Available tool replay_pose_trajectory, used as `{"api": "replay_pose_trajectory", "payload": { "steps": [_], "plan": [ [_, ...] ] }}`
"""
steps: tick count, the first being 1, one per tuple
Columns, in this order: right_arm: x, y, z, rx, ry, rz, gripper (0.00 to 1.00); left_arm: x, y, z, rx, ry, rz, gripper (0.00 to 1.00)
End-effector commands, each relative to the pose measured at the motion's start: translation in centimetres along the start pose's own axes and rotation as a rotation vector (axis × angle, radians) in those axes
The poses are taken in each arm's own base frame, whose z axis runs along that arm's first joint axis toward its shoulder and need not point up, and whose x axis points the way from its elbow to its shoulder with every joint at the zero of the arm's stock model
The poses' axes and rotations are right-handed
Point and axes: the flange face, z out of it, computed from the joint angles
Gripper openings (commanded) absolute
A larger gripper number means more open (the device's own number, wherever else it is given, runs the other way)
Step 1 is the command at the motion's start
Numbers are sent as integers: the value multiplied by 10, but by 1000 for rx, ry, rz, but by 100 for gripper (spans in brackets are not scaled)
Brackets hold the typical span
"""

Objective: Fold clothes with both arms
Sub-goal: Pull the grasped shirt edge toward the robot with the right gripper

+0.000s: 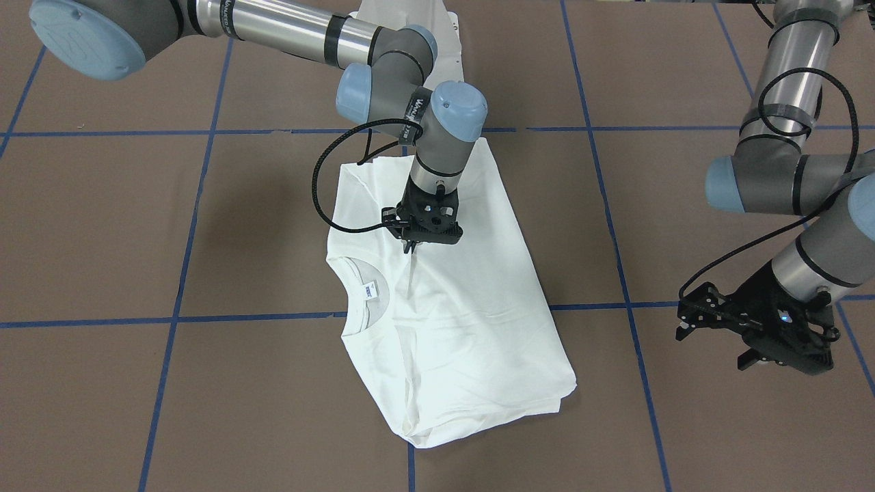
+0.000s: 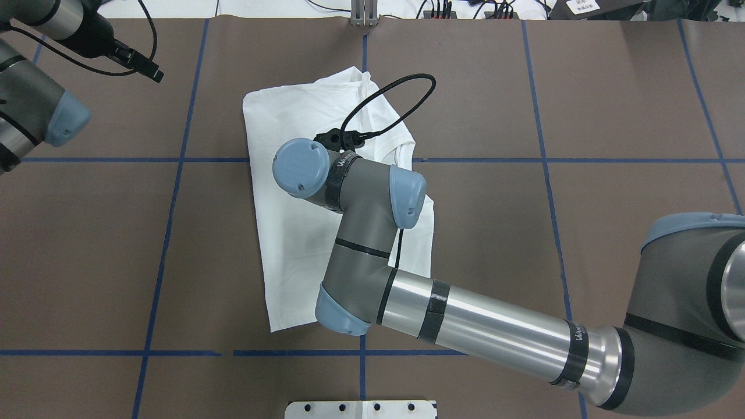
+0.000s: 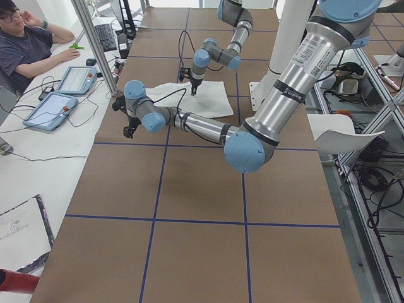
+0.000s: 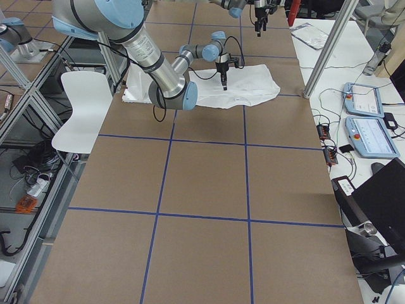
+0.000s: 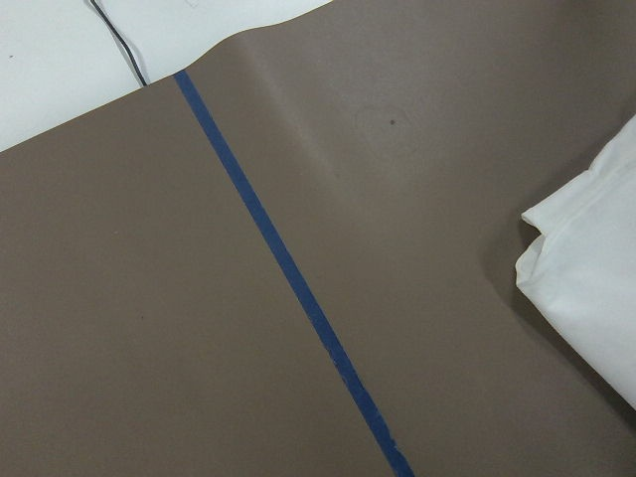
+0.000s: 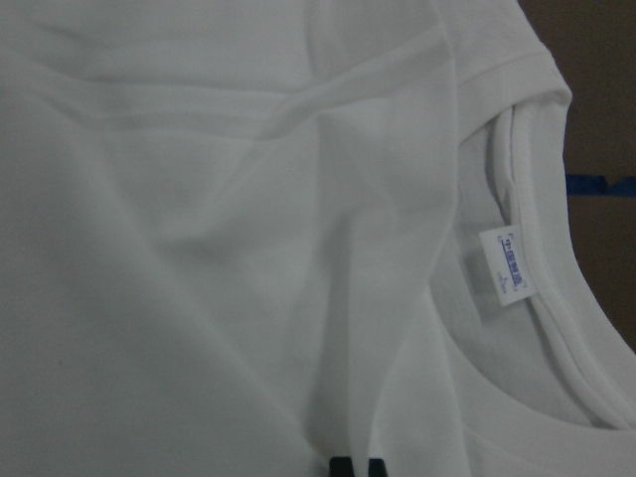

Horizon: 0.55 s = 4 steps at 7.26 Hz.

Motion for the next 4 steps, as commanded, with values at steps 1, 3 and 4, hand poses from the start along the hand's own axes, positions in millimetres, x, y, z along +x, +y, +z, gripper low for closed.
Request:
{"api": "replay_pose_trajectory", "payload": {
  "steps": [1, 3, 4],
  "plan": [
    [20, -11, 0, 8, 63, -83, 0, 0, 0, 0, 0, 0, 0, 100],
    [65, -17, 22, 12, 99, -125, 0, 0, 0, 0, 0, 0, 0, 100],
    [95, -7, 35, 19, 111, -154, 0, 0, 0, 0, 0, 0, -1, 100]
  ]
}}
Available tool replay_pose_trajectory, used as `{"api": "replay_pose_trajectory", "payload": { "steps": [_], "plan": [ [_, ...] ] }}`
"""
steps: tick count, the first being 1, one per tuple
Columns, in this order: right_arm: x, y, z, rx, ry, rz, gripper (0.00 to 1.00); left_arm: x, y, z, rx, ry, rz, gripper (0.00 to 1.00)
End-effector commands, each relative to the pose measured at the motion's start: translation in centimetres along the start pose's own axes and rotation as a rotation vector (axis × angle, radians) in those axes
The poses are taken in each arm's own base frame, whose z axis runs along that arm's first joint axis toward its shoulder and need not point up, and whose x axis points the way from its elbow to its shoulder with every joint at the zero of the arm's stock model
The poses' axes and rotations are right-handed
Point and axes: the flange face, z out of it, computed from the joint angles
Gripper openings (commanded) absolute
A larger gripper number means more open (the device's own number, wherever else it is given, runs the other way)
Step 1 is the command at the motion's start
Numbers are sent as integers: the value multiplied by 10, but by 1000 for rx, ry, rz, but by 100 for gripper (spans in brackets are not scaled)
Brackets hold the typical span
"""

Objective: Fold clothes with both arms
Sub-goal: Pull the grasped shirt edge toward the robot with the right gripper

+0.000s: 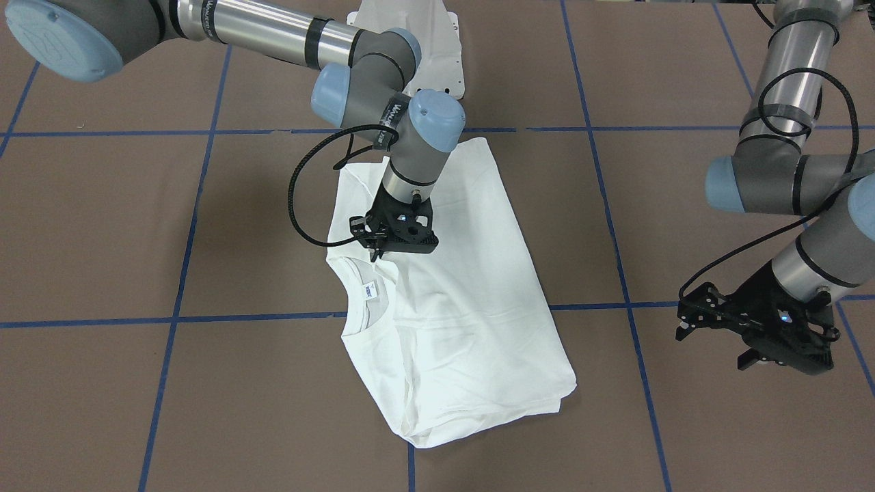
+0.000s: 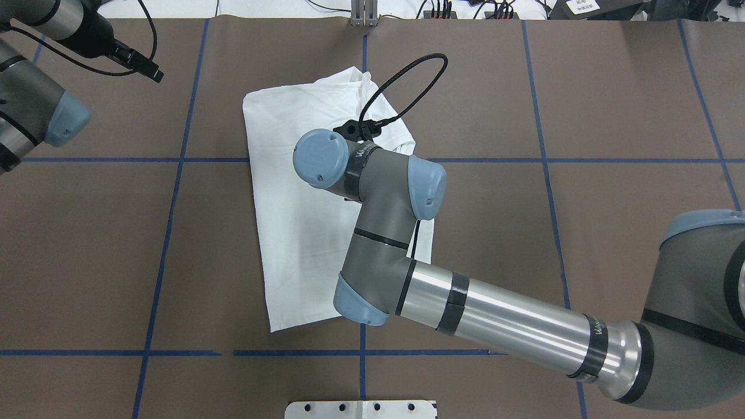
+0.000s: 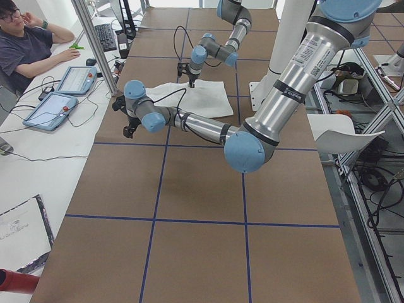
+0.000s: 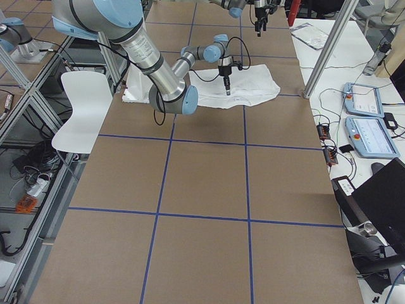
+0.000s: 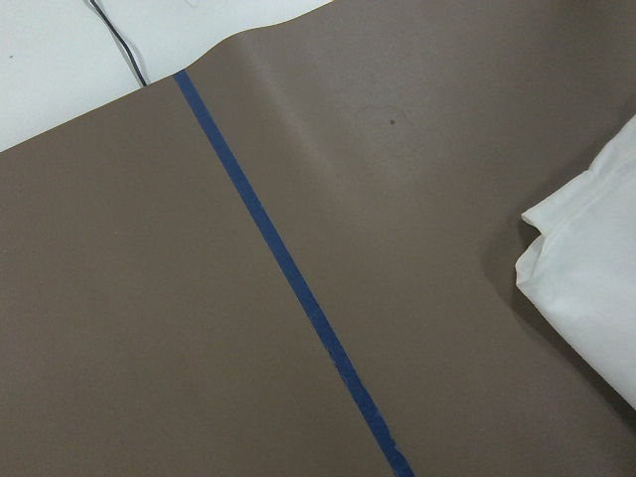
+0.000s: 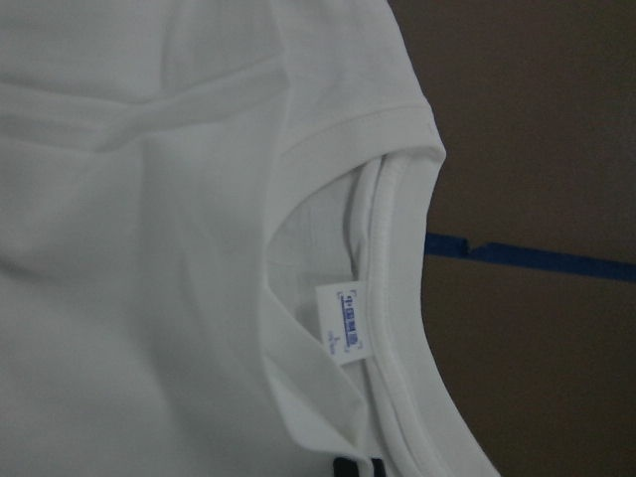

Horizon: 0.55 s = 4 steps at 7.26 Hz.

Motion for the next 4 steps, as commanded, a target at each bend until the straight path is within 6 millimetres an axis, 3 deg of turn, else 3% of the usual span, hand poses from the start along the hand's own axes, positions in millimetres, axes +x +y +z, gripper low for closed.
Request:
{"api": "replay_pose_trajectory", "payload": {
  "steps": [1, 2, 3, 4],
  "plan": [
    [56, 24, 27, 9, 18, -43, 16, 0, 0, 0, 0, 0, -1, 100],
    [74, 34, 28, 13, 10, -47, 94, 0, 0, 0, 2, -1, 0, 100],
    [72, 34, 18, 20, -9, -47, 100, 0, 0, 0, 0, 0, -1, 100],
    [69, 32, 8, 28, -38, -45, 100, 1, 0, -1, 2, 1, 1, 100]
  ]
}}
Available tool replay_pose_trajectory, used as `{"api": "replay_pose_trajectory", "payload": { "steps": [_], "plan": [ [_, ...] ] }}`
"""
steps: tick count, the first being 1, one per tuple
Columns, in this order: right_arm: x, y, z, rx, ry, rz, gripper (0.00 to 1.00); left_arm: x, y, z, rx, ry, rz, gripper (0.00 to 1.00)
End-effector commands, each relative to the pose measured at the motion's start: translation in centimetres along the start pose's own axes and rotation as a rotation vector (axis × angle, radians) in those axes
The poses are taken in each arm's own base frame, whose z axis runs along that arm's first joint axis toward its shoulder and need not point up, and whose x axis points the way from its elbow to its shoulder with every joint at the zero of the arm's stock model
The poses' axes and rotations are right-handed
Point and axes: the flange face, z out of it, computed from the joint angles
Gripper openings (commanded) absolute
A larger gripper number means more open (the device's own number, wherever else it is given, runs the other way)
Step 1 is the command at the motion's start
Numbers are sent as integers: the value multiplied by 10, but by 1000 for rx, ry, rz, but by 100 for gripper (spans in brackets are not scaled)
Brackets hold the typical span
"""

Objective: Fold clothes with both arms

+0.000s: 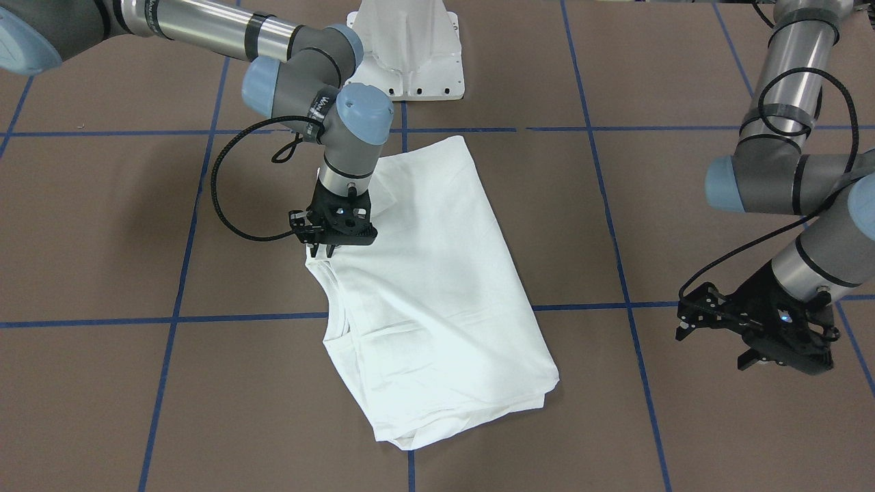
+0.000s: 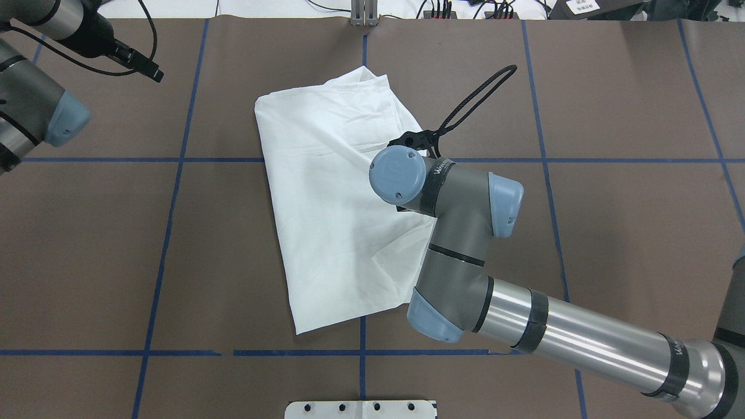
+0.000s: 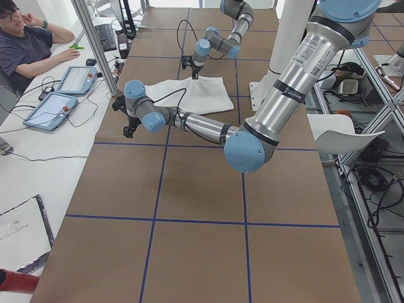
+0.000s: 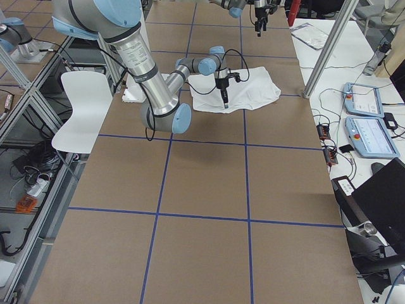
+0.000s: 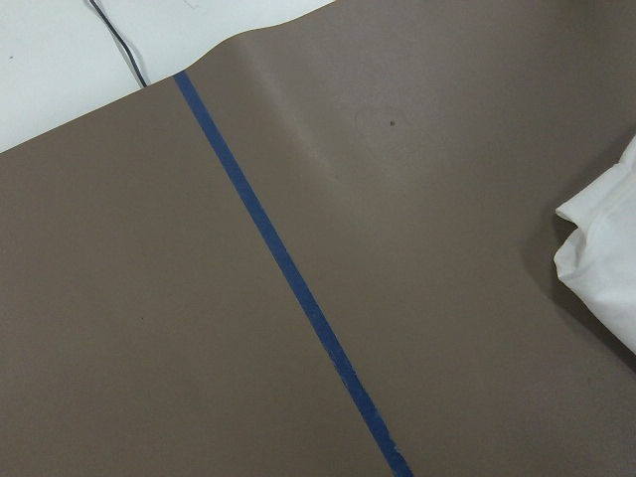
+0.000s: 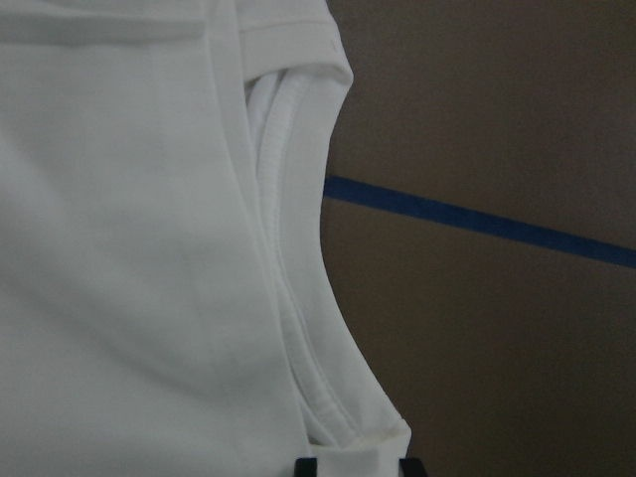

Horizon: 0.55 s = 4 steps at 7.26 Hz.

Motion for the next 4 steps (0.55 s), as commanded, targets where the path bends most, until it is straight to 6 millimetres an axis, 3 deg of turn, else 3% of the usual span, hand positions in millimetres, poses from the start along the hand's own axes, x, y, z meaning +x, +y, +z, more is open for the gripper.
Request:
{"api": "replay_pose_trajectory", "payload": {
  "steps": [1, 2, 4],
  "plan": [
    [5, 0, -32, 15, -80, 10, 100, 0, 0, 0, 0, 1, 0, 100],
    [7, 7, -43, 2, -114, 20, 100, 0, 0, 0, 0, 1, 0, 100],
    [-22, 30, -47, -23, -135, 114, 100, 0, 0, 0, -2, 0, -1, 100]
  ]
}}
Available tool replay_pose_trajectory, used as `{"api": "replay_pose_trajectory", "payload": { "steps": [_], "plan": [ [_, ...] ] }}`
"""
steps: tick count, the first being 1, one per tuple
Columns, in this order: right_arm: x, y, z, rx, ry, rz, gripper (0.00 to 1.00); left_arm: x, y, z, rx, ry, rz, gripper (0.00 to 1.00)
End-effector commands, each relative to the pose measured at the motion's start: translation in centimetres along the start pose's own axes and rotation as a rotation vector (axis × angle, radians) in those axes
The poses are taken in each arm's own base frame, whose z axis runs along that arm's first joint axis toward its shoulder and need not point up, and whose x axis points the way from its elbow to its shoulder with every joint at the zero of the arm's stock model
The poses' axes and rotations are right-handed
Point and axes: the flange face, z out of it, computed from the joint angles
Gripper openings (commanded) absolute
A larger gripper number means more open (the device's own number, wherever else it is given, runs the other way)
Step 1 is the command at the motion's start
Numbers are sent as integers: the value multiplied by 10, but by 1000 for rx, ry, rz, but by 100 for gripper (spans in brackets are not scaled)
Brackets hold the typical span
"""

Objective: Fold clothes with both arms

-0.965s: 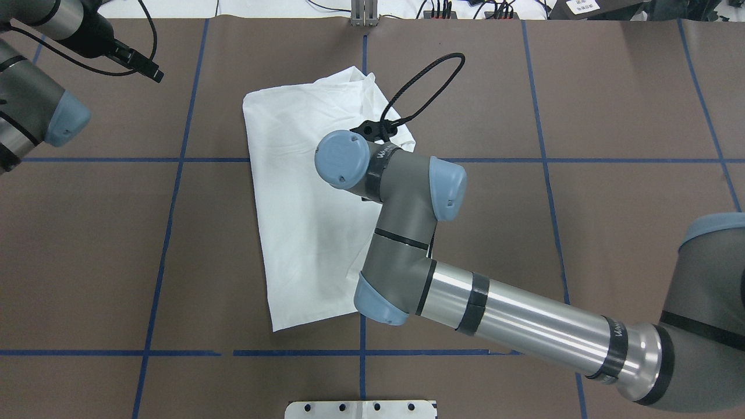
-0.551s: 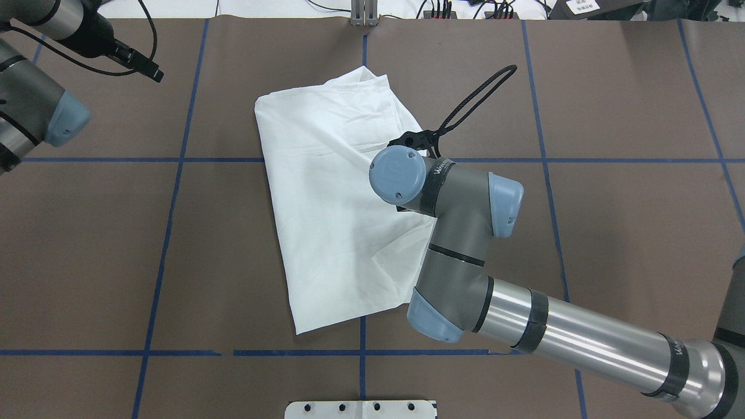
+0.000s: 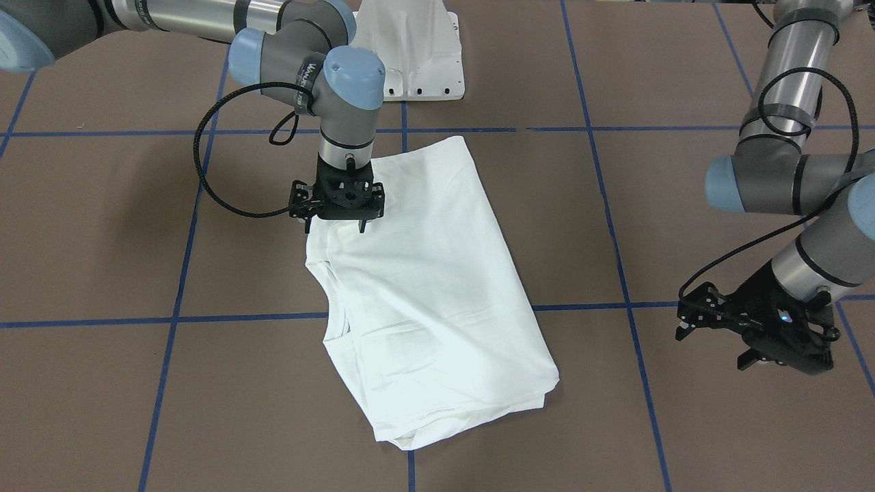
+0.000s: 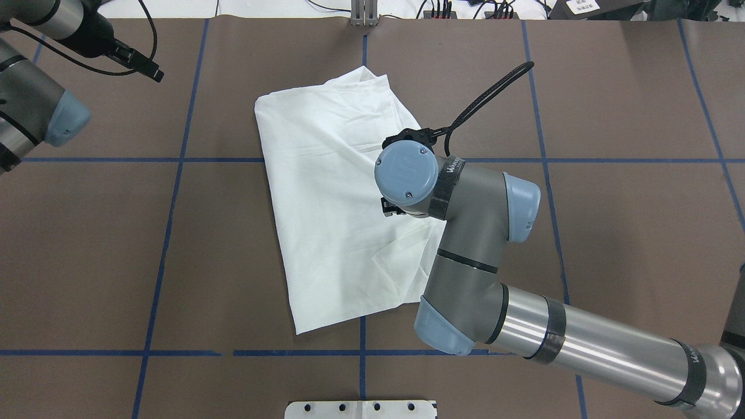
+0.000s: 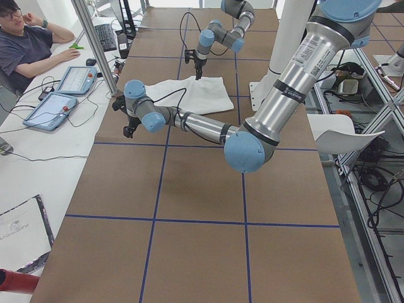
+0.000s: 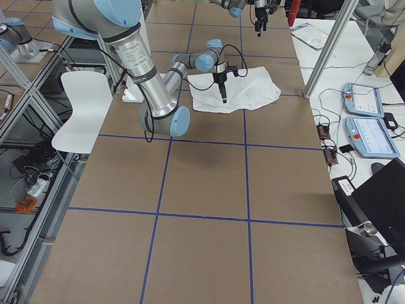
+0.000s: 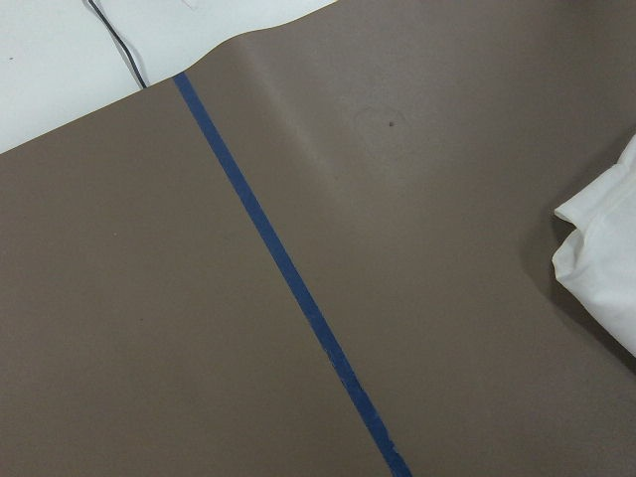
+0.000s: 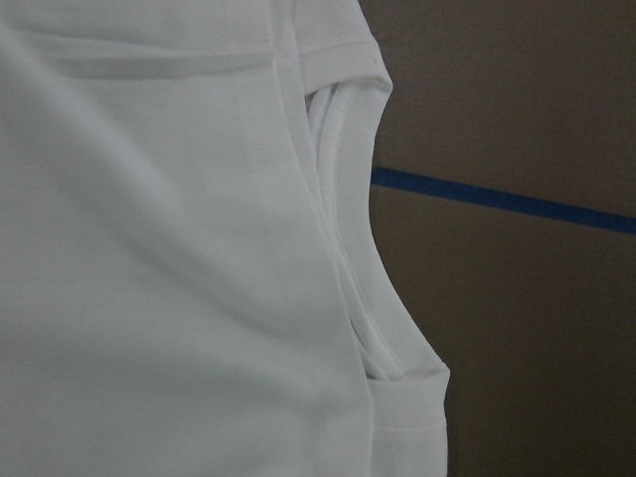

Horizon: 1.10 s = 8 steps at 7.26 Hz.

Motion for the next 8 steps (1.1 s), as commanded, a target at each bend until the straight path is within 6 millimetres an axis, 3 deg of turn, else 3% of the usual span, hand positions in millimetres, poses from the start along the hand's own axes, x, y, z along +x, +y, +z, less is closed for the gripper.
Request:
{"api": "replay_pose_trajectory", "payload": {
  "steps": [1, 3, 4, 7, 8],
  "plan": [
    [-31, 29, -7, -23, -30, 107, 100, 0, 0, 0, -1, 0, 0, 100],
    [-56, 52, -14, -40, -47, 81, 100, -1, 1, 1, -4, -1, -1, 100],
    [-64, 64, -5, -52, -34, 64, 100, -3, 5, 2, -6, -2, -3, 100],
    [-68, 65, 18, -62, 20, 21, 100, -4, 6, 3, -6, -2, -3, 100],
    [-70, 64, 12, -73, 47, 4, 100, -5, 8, 3, -7, -2, -4, 100]
  ]
}}
